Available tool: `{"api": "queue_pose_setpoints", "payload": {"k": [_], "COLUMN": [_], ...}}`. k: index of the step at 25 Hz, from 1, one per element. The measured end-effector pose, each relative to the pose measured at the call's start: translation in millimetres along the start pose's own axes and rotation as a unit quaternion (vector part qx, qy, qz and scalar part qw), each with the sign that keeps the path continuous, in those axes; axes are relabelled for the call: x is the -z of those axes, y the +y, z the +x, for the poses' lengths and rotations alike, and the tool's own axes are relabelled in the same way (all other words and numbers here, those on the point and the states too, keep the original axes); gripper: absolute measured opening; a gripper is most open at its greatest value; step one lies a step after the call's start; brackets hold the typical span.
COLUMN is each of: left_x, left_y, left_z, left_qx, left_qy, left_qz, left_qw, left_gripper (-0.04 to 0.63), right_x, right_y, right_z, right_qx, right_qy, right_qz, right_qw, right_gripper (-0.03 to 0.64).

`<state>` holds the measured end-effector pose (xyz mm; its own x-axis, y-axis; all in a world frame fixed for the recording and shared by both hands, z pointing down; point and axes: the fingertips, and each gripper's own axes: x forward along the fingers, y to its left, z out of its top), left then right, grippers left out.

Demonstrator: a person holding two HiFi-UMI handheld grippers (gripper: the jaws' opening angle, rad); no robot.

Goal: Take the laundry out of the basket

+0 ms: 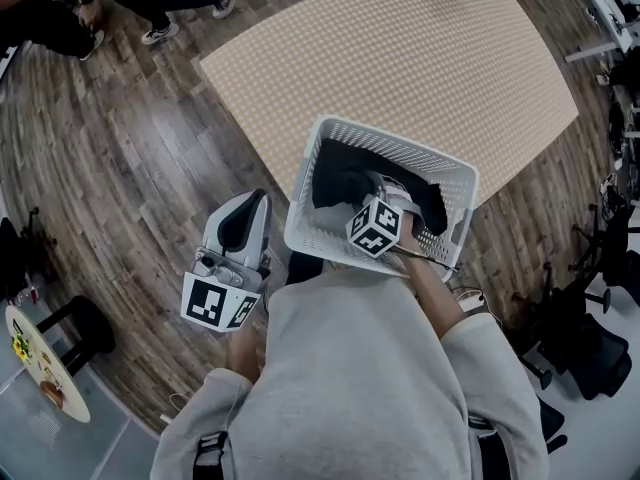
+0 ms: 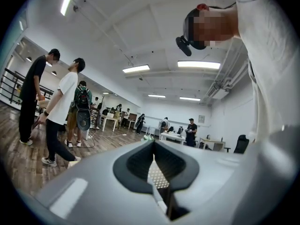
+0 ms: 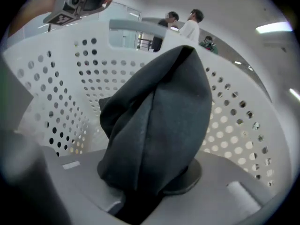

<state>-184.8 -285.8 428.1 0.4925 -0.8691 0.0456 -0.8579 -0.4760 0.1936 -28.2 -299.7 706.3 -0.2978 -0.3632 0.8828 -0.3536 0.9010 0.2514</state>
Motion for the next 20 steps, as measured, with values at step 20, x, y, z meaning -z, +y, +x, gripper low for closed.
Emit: {"api": "queue_pose_setpoints", "payload": {"k": [20], "left_x": [-30.8], "left_y": [-62.3], "left_z": [24.0], "left_qx": [0.057], "left_qy": [-0.021], "left_qz": [0.048], "left_qw": [0.997], "left_gripper": [0.011], "right_x": [-37.2], "right_y": [-70.0], "right_z": [-171.0], "right_qx": [0.108], "right_qy": [-0.279], "right_qz": [0.216], "right_qw": [0.929], "right_gripper": [0.13]}}
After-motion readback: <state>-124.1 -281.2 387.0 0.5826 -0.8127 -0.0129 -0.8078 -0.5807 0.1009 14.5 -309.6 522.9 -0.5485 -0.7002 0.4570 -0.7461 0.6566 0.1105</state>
